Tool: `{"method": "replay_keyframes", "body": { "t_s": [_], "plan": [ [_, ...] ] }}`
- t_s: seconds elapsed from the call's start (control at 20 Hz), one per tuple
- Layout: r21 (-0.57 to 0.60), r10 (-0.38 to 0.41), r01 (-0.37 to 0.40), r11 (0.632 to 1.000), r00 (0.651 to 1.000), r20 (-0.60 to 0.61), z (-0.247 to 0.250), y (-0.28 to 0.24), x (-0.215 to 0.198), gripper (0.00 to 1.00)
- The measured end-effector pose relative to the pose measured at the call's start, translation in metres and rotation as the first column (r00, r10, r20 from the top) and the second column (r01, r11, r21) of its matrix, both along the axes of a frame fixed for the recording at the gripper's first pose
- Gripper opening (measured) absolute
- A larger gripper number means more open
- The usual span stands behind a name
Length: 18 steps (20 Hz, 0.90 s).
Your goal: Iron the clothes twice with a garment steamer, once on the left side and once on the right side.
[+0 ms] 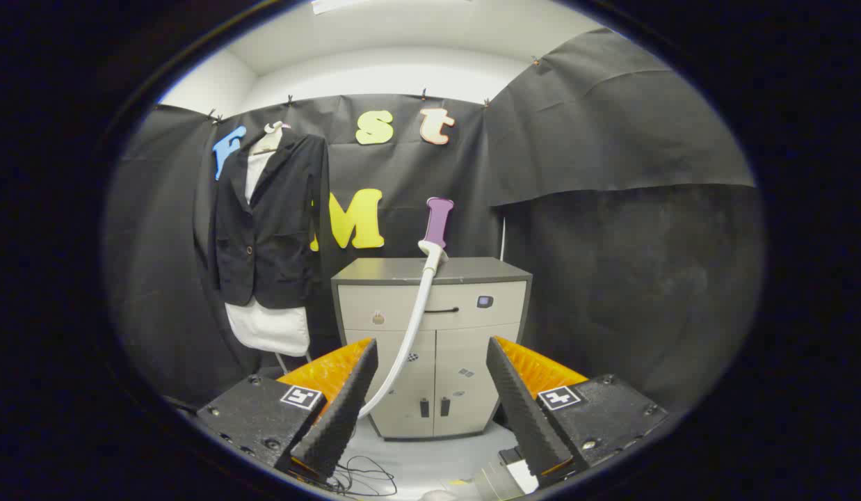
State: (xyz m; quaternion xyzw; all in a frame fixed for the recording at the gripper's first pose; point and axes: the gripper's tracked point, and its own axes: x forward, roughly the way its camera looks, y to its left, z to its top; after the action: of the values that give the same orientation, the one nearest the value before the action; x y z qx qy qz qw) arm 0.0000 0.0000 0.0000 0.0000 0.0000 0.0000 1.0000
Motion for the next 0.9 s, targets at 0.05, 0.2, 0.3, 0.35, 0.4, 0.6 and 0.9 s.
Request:
{"method": "replay_keyframes", "body": {
  "t_s": [0.05, 0.2, 0.3, 0.35, 0.4, 0.6, 0.9],
  "plan": [
    [-0.003, 0.002, -0.002, 1.000, 1.000, 0.002, 0.000, 0.000, 0.000, 0.98],
    [-0.008, 0.006, -0.006, 1.000, 1.000, 0.006, 0.003, 0.002, 0.000, 0.98],
    [-0.003, 0.007, -0.007, 1.000, 1.000, 0.005, 0.003, 0.003, 0.002, 0.98],
    [0.002, 0.008, -0.008, 1.000, 1.000, 0.002, 0.003, 0.004, 0.002, 0.98],
    [0.006, 0.010, -0.010, 1.000, 1.000, 0.003, 0.004, 0.004, 0.002, 0.98],
    [0.011, 0.012, -0.012, 1.000, 1.000, 0.003, 0.008, 0.007, 0.006, 0.98],
    [0.029, 0.013, -0.013, 1.000, 1.000, -0.011, 0.025, 0.002, 0.026, 0.98]
  ]
}}
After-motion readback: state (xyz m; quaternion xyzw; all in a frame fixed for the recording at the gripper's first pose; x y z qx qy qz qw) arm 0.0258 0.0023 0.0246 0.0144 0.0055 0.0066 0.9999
